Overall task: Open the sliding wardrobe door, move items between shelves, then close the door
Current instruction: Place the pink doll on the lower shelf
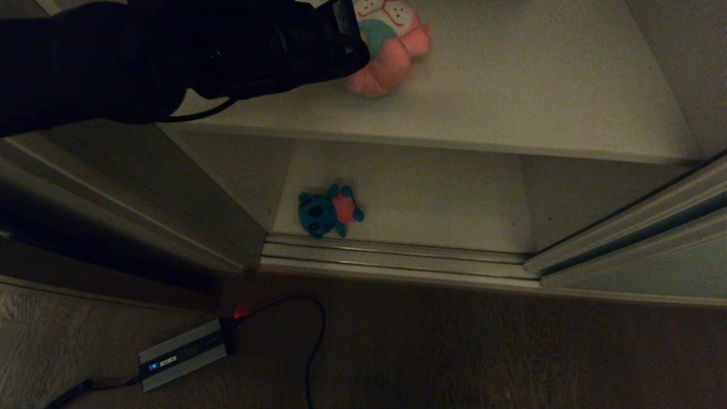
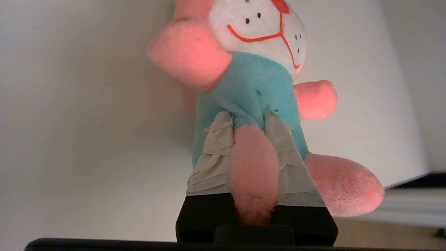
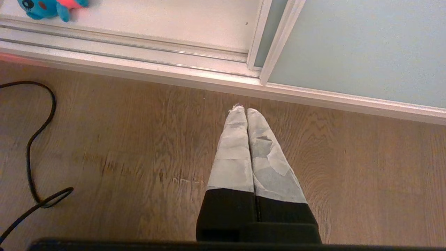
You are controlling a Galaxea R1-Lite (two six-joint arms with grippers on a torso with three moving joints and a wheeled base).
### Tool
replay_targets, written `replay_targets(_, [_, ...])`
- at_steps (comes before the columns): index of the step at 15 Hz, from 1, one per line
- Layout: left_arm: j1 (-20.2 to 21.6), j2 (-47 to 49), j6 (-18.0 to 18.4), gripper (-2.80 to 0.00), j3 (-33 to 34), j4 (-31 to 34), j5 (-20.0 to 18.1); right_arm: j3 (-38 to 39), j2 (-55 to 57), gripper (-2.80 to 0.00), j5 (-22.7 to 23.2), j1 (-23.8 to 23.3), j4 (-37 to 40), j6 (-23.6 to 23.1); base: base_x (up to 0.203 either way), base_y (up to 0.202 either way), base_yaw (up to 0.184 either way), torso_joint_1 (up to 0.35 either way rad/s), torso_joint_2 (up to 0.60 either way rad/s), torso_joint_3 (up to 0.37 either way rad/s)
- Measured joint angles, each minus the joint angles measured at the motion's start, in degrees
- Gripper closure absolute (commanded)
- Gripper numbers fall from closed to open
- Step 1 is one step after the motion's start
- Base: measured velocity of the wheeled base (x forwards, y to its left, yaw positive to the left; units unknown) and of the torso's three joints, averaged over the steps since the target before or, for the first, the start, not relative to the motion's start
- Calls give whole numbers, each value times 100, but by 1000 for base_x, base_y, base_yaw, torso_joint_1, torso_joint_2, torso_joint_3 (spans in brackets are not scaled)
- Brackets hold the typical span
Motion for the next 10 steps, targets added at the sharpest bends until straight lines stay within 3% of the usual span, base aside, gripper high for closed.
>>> replay_targets(4, [-46,-245,501,0,9,277,456,0,0,0,2,2,0,0,0,0,0,0,0,0])
replay_targets(7, [-118,-357,616,0,15,317,780,0,0,0,-1,2,0,0,0,0,0,0,0,0])
replay_targets(10, [-241,-487,775,0,33,506,820,0,0,0,-1,0,2,0,-11,0,0,0,0,1])
